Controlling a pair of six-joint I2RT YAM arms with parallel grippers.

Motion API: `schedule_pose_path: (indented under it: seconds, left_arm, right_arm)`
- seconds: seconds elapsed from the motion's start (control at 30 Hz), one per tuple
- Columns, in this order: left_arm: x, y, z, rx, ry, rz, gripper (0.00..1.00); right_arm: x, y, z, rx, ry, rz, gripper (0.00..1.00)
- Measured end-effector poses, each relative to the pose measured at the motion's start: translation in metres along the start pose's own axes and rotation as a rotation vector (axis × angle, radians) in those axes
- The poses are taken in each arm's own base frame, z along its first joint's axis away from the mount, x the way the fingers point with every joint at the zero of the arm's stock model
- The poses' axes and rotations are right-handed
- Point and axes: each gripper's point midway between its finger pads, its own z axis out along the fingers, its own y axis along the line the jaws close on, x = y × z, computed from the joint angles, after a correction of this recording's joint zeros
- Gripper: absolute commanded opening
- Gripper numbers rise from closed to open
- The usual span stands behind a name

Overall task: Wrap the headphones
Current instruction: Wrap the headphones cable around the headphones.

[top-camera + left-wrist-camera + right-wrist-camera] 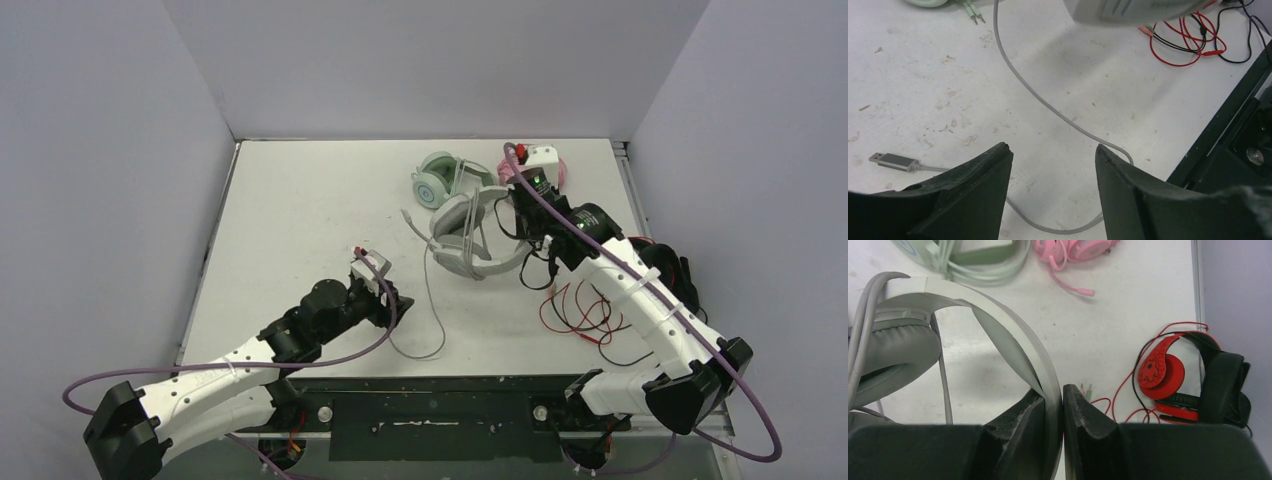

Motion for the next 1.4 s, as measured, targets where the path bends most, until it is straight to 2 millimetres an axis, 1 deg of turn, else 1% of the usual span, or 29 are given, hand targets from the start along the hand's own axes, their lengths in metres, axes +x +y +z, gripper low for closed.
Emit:
schedule_pose_path:
  seconds: [0.07,0.17,0.23,0.3,0.33,0.4,0.43,0.67,0.77,1.03,1.1,1.27,1.3,1.37,1.4]
  left_arm:
    - [0.007,-0.001,-0.003,0.013,-0.022,-0.036,0.63]
    - [0.015,-0.003,-0.004,0.030,-0.054,-0.081,0.69]
    - [0.017,-0.004,-0.002,0.038,-0.073,-0.104,0.71]
    - [0.014,-0.006,0.002,0.049,-0.094,-0.118,0.72]
    - [0.012,-0.007,0.004,0.055,-0.104,-0.125,0.83]
    - [0.009,-0.010,0.010,0.069,-0.121,-0.133,0.96]
    - [0.008,-0.011,0.013,0.076,-0.128,-0.133,0.97]
    - [-0.011,-0.017,0.023,0.102,-0.212,-0.166,0.97]
    - [-0.012,-0.016,0.029,0.090,-0.230,-0.211,0.97]
    - [-0.013,-0.002,0.046,-0.001,-0.277,-0.370,0.97]
    - [-0.016,-0.002,0.051,-0.007,-0.287,-0.388,0.97]
    - [-0.034,-0.010,0.064,0.023,-0.343,-0.410,0.97]
    - [-0.036,-0.012,0.067,0.028,-0.350,-0.413,0.94]
    - [-0.038,-0.013,0.073,0.035,-0.360,-0.418,0.84]
    - [-0.038,-0.014,0.077,0.038,-0.364,-0.420,0.81]
  right_arm:
    - [-0.018,-0.001,-0.009,-0.021,-0.030,0.057,0.00]
    - [-0.047,0.000,-0.025,-0.061,-0.092,0.142,0.00]
    - [-0.063,0.001,-0.035,-0.085,-0.128,0.191,0.00]
    - [-0.074,0.001,-0.044,-0.108,-0.154,0.229,0.00]
    - [-0.079,0.002,-0.048,-0.120,-0.163,0.243,0.00]
    - [-0.086,0.002,-0.055,-0.140,-0.177,0.266,0.00]
    - [-0.089,0.003,-0.058,-0.150,-0.183,0.276,0.00]
    - [-0.104,0.005,-0.073,-0.205,-0.208,0.327,0.00]
    - [-0.106,0.006,-0.077,-0.217,-0.213,0.335,0.00]
    - [-0.108,0.007,-0.078,-0.228,-0.213,0.349,0.00]
    - [-0.108,0.007,-0.078,-0.231,-0.214,0.350,0.00]
    - [-0.110,0.007,-0.080,-0.235,-0.216,0.354,0.00]
    - [-0.110,0.007,-0.080,-0.236,-0.217,0.354,0.00]
    - [-0.110,0.007,-0.080,-0.236,-0.217,0.355,0.00]
    - [-0.110,0.007,-0.080,-0.236,-0.218,0.355,0.00]
